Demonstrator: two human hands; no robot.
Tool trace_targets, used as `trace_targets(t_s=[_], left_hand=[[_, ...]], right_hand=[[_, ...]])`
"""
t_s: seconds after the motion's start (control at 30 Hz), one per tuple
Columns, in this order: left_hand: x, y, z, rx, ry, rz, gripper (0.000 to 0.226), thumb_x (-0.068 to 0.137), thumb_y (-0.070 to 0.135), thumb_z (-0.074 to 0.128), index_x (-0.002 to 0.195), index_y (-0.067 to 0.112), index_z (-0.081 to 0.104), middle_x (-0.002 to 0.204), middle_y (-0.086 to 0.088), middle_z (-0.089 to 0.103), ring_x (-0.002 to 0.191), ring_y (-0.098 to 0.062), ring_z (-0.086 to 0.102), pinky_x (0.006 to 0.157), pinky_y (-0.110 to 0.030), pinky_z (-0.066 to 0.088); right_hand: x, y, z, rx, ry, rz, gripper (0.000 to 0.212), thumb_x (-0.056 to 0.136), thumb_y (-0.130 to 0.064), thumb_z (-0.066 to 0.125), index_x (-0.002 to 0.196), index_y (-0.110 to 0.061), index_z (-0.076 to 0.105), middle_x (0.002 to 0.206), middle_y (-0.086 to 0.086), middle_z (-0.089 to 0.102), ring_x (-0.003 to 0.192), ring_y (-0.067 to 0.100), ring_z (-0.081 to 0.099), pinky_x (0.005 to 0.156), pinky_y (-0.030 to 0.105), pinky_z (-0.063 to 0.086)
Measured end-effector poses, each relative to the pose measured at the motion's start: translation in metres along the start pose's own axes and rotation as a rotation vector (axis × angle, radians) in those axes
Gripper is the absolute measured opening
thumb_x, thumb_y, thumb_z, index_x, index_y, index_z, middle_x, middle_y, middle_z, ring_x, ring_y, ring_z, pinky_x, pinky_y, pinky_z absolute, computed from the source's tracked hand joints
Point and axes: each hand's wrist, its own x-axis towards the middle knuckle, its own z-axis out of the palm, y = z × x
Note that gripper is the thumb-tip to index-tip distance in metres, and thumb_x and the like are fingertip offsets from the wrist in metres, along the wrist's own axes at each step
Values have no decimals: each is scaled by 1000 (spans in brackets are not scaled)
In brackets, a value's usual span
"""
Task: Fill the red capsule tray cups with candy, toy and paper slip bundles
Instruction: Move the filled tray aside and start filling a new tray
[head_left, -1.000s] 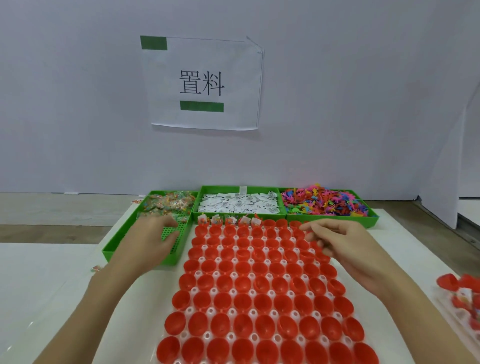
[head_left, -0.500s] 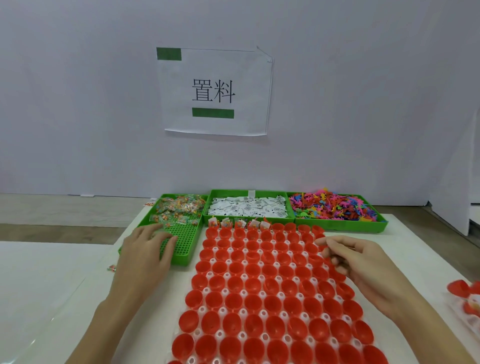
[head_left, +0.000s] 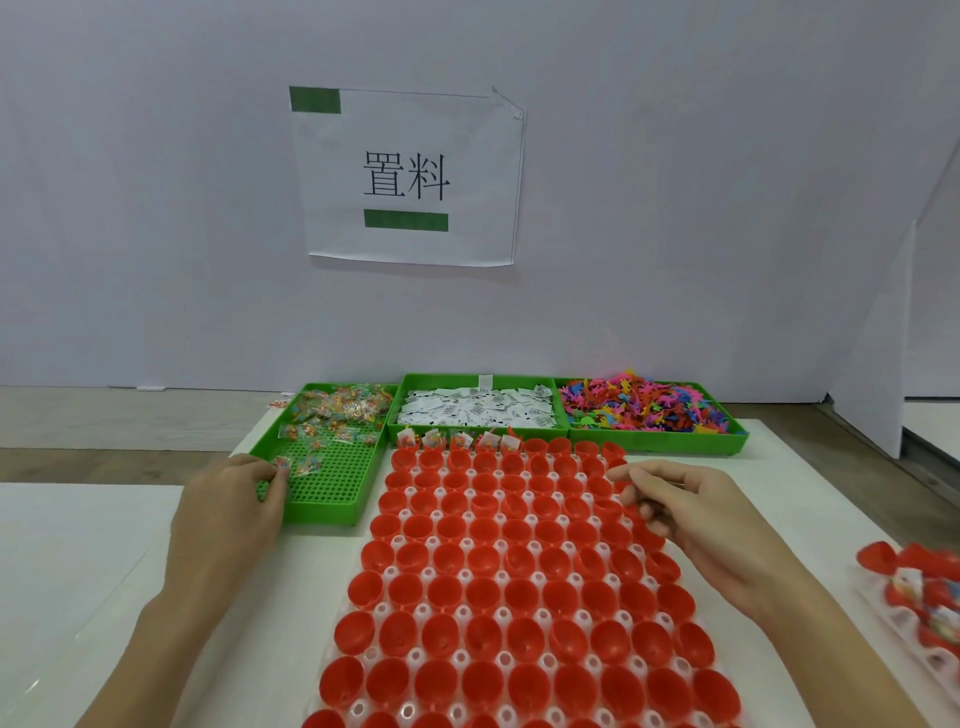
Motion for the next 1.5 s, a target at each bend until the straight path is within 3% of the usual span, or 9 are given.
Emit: trace_targets(t_s=[0.07,0.47,0.7,0.83,0.97,1.17,1.33,1.43,1.5], left_hand=[[1,2,-3,-45,40,23,3,86,6,79,88,7,81,94,-10,75,80,-35,68,65,-39,48],[-3,5,-4,-225,29,65,28,79,-9,75,88,16,66,89,1,62,74,-26,62,61,-37,48],[-6,13,1,-275,25,90,36,88,-9,65,117,11,71,92,-4,53,73,-23,59,59,-34,45],[-7,17,0,-322,30,70,27,89,-11,64,105,7,76,96,-6,52,74,-25,60,59,-40,52],[-7,21,0,-321,34,88,23,87,-10,69,103,5,77,101,-11,54,75,-23,59,59,-27,43],[-11,29,4,-256,33,307,24,83,-13,73,102,1,75,95,-7,57,67,-18,53,54,-27,42],[-14,31,8,-199,14,305,20,84,-9,73,101,0,73,96,-11,63,62,-25,58,50,-37,52],[-13,28,9,-163,32,280,16,85,-6,74,99,1,73,95,-12,67,72,-31,63,56,-43,56],[-12,27,10,-125,49,269,14,84,-3,76,97,2,72,93,-12,69,78,-33,64,60,-42,56]], right_hand=[[0,0,0,-8,1,2,28,103,-12,56,93,-14,82,76,5,69,66,11,54,57,23,44],[-3,-1,5,-54,-29,-2,30,103,-12,56,91,-17,82,76,4,70,63,8,56,55,21,45],[-4,0,8,-86,-31,-14,30,103,-12,56,91,-17,82,75,4,70,63,8,55,55,21,44],[-7,-1,12,-124,-24,-42,30,103,-14,57,89,-22,83,75,3,71,62,8,56,53,18,45],[-11,-8,19,-175,-8,-169,29,102,-15,57,90,-26,81,75,3,71,63,8,58,54,17,47],[13,-25,42,-463,-52,-332,23,101,-10,59,96,-24,76,78,-5,74,71,9,69,69,15,54],[71,-39,58,-763,-46,-360,18,101,-16,58,98,-24,74,75,-8,73,68,20,69,60,26,57],[112,-36,65,-926,-58,-331,19,102,-14,57,103,-18,76,89,-1,75,65,11,61,54,17,41],[132,-31,68,-1005,-69,-299,19,101,-11,58,106,-14,77,106,8,75,75,11,62,61,17,44]])
